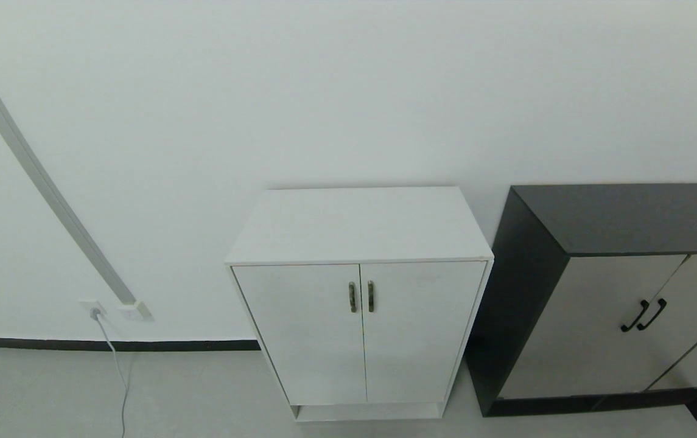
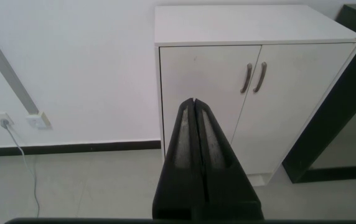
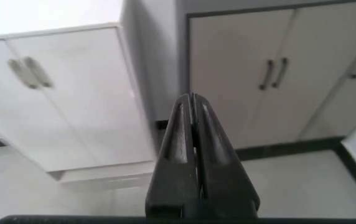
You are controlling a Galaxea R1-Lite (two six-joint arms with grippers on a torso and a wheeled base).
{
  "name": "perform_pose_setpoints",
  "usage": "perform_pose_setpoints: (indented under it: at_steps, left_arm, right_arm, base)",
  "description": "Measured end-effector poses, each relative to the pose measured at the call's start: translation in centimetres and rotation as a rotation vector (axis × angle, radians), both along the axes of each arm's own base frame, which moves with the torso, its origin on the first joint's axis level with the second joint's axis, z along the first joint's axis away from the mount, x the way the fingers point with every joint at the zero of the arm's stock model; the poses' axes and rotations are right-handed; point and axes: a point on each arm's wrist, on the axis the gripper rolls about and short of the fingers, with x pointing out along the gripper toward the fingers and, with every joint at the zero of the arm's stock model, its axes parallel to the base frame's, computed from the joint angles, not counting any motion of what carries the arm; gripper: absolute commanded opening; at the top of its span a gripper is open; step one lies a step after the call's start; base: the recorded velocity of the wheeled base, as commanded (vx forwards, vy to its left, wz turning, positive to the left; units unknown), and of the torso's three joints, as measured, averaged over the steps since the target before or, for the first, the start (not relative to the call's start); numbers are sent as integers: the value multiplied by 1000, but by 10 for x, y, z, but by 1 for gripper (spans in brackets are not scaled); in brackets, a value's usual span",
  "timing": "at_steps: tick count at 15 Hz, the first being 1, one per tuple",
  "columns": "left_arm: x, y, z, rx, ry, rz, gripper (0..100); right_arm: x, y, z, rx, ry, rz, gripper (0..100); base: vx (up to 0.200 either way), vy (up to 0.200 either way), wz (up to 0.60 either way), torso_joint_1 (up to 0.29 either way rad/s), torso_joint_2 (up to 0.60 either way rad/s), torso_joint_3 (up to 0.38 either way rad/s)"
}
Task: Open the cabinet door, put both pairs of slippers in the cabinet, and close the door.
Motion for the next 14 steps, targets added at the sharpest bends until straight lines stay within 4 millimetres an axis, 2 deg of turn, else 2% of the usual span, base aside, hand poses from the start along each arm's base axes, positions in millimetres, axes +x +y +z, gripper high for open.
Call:
perform_pose_setpoints:
  at_steps: [6, 14]
  left_arm:
    - [0, 0, 0, 1, 0, 0, 0]
    - [0, 0, 0, 1, 0, 0, 0]
  right_arm:
    - [-4, -2, 0, 33, -65, -71, 0]
    - [-5, -2, 0, 27, -69, -71, 0]
  base:
    - [0, 0, 0, 0, 0, 0]
    - [0, 0, 0, 0, 0, 0]
